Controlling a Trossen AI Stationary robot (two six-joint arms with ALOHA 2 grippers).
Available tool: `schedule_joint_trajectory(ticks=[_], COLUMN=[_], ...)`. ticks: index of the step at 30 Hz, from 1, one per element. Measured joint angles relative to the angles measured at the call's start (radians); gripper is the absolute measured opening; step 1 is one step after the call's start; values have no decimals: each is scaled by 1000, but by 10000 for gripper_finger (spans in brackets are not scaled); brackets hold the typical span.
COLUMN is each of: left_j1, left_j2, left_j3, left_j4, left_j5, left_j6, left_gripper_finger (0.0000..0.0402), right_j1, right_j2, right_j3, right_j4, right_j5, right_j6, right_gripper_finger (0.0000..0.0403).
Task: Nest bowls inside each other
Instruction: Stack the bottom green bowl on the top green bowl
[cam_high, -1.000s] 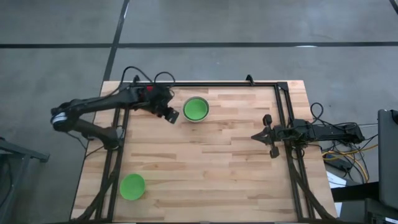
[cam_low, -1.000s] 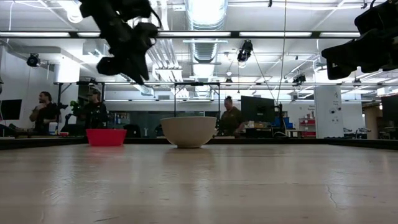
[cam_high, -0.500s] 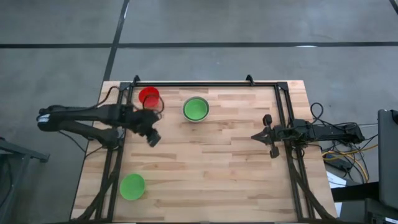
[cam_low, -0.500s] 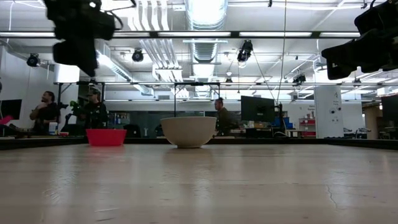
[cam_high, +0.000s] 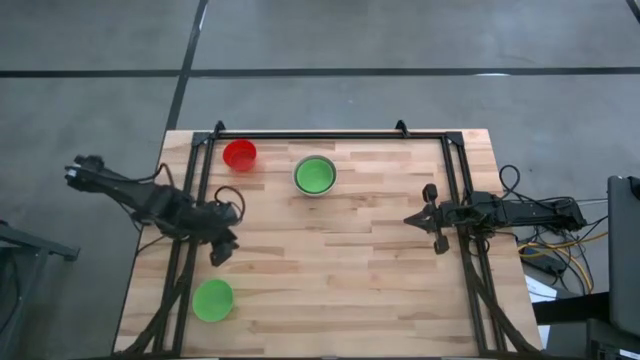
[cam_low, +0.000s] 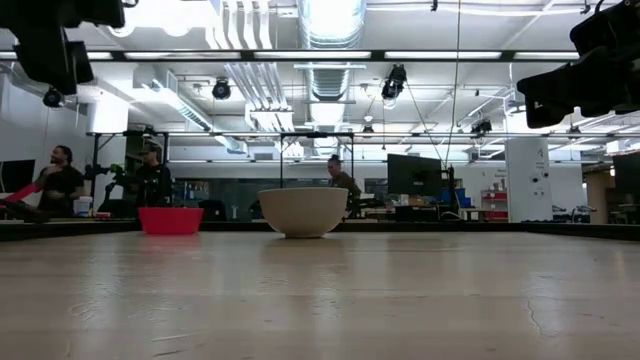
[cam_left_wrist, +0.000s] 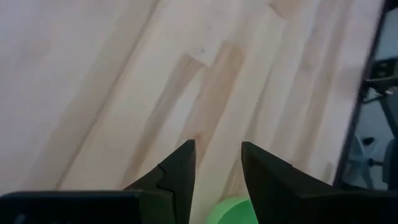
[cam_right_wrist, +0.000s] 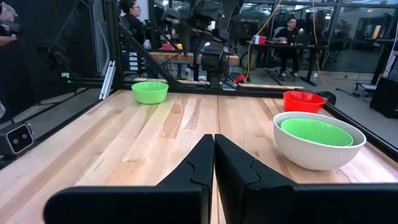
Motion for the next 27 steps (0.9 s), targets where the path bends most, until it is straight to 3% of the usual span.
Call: schedule_joint_trajectory(ticks=[9, 14, 27], left_j1=[-67, -101, -289], left_j2=[1, 0, -17], left_j3=[1, 1, 1], left_j4=[16, -16, -85], left_j5=[-19, 62, 96], left_j6=[0, 3, 94], left_gripper_finger=[135, 135, 135], right_j1=[0, 0, 0], right_j2=[0, 0, 0], right_j3=[0, 0, 0], right_j4=[0, 0, 0], right_j5=[0, 0, 0], right_j6=[0, 0, 0], right_gripper_finger=[9, 9, 9])
